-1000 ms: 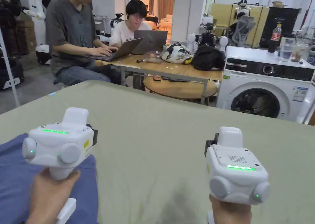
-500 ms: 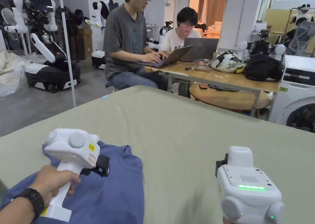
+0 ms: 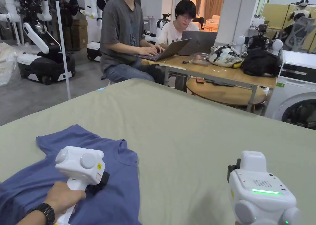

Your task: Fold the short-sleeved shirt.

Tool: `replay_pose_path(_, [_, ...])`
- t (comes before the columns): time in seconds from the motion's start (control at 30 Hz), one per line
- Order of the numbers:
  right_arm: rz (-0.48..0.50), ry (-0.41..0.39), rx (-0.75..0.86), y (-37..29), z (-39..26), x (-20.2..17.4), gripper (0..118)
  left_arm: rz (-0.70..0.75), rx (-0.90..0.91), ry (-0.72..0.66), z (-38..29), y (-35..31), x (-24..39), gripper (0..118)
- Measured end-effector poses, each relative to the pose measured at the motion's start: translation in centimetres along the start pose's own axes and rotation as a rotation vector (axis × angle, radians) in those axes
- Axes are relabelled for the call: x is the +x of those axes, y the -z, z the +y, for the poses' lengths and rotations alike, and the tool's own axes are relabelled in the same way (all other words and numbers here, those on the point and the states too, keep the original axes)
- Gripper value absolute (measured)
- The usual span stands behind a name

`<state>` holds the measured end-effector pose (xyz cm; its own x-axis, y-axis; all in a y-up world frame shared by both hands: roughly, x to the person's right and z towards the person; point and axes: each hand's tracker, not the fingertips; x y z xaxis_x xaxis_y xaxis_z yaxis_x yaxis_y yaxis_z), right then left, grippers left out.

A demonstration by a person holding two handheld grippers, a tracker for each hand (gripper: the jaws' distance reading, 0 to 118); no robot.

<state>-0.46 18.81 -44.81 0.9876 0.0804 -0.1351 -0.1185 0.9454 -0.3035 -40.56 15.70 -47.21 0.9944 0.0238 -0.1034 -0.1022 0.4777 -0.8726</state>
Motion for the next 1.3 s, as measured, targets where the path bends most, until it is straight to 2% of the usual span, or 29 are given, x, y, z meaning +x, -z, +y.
replay_pose_path(0.03, [-0.003, -0.002, -0.003, 0.0, -0.1, 0.0, 0, 0.044, 0.006, 0.015, -0.3, 0.1, 0.4, 0])
replay_pose_path(0.13, [0.001, -0.001, -0.014, -0.2, -0.4, 0.3, 0, 0.019, 0.026, -0.011, -0.7, -0.2, -0.3, 0])
replay_pose_path(0.33, [-0.011, 0.013, -0.010, -0.5, -0.6, 1.4, 0, -0.077, 0.225, -0.107, 0.0, -6.1, -2.1, 0])
replay_pose_path(0.47, [-0.029, 0.037, -0.005, -1.1, -0.2, 2.7, 0, -0.114, 0.334, -0.047, 2.4, -11.0, -0.1, 0])
replay_pose_path(0.57, [-0.054, 0.062, 0.002, -1.7, 0.0, 4.2, 0, -0.194, 0.419, -0.020, 4.2, -14.4, 2.3, 0])
replay_pose_path(0.67, [-0.080, 0.074, 0.011, -2.7, 0.2, 6.1, 0, -0.266, 0.488, 0.050, 6.0, -17.8, 6.5, 0])
replay_pose_path(0.93, [-0.216, 0.103, 0.048, -6.7, 0.3, 13.5, 0, -0.527, 0.571, 0.283, 7.3, -23.7, 24.0, 0])
replay_pose_path(1.1, [-0.335, 0.145, 0.060, -10.0, -0.6, 19.3, 0, -0.668, 0.505, 0.445, 6.3, -22.3, 35.9, 0])
replay_pose_path(1.3, [-0.474, 0.188, 0.041, -13.8, -2.8, 25.2, 0, -0.837, 0.408, 0.565, 0.7, -19.5, 45.4, 0])
